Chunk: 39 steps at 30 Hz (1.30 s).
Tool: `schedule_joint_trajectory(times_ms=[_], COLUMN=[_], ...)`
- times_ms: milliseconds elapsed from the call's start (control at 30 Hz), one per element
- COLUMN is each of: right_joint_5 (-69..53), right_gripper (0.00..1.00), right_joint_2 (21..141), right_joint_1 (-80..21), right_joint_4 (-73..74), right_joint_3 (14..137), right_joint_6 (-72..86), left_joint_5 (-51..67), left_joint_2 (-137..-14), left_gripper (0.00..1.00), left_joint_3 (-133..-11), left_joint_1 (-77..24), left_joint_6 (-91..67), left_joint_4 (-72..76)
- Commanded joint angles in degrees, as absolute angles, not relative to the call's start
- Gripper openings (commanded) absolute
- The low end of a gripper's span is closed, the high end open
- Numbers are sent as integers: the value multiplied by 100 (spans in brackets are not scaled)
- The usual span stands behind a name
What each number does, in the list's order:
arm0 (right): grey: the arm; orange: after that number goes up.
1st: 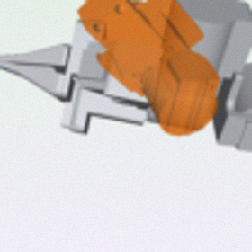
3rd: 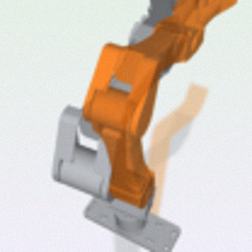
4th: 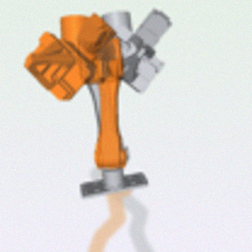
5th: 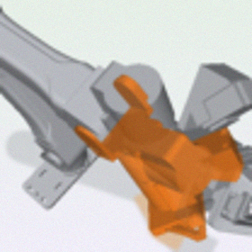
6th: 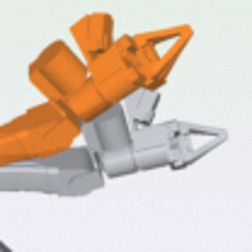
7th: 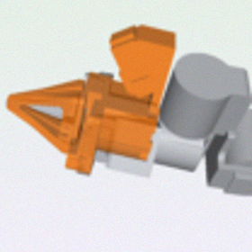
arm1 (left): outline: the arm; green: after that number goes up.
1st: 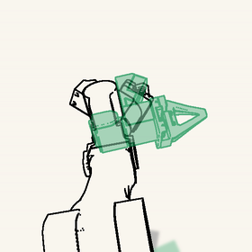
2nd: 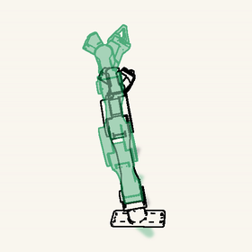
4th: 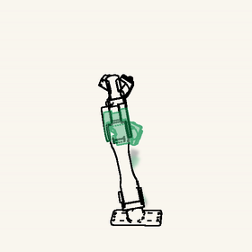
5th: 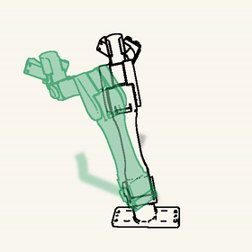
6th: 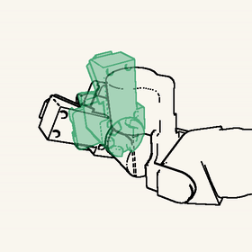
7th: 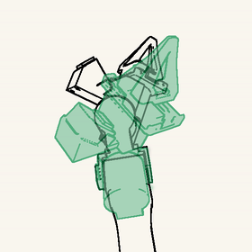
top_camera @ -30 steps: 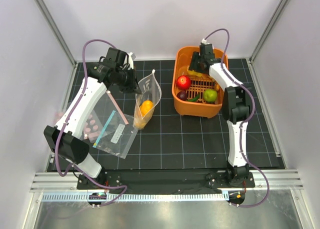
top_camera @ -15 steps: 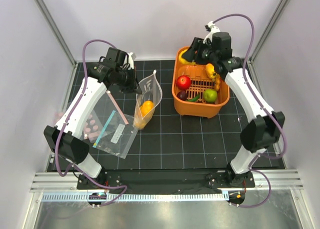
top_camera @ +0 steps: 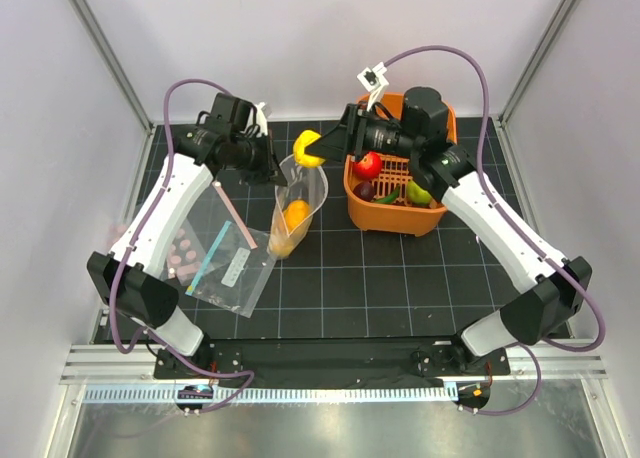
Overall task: Place the food in the zip-top bag and seal the zipper
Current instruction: Place the fake fruit in the zipper food storage bag.
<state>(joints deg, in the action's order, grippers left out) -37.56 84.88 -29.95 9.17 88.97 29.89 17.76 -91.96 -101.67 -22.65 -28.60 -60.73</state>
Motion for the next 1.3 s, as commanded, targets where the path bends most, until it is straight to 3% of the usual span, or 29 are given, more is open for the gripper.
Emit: schedule_joint_trajectory(times_ms=[0, 367, 500, 533, 567, 733, 1067, 1267], right_joint_5=[-4499, -4535, -4316, -4263, -4158, -3824, -1777, -626], right_gripper=[23, 28, 72, 94, 99, 99, 99, 100], right_joint_2=[8551, 8719, 8649, 8596, 8561, 8367, 8200, 8700], right_joint_1=[-3041, -3138, -3138, -3138, -3138, -3138, -2558, -2400], right_joint_4=[-165, -466, -448, -466, -466, 164, 1977, 2864], right_joint_3=[8737, 8341, 7938, 7876, 7832, 7954, 8622, 9026], right_joint_6=[3752, 3587, 3419, 3384, 3349, 2954, 2672, 2321], left_joint_5=[2118, 2408, 2382, 2373, 2356, 2338, 2259, 2179], left_joint_2=[-8983, -8851, -8824, -8816, -8807, -8763, -8772, -8754], left_gripper=[0, 0, 1, 1, 1, 1, 1, 1], left_joint_3=[-10389, -10503, -10599, -10600, -10600, -10565, -10529, -10520], left_joint_1=[-2285, -2285, -2285, -2285, -2285, -2276, -2285, -2276], left_joint_6=[-3102, -3524, -3551, -3551, -3559, -3577, -3349, -3182], left_joint_4=[-5731, -5537, -5581, -5598, -5599, -5634, -5897, -6047])
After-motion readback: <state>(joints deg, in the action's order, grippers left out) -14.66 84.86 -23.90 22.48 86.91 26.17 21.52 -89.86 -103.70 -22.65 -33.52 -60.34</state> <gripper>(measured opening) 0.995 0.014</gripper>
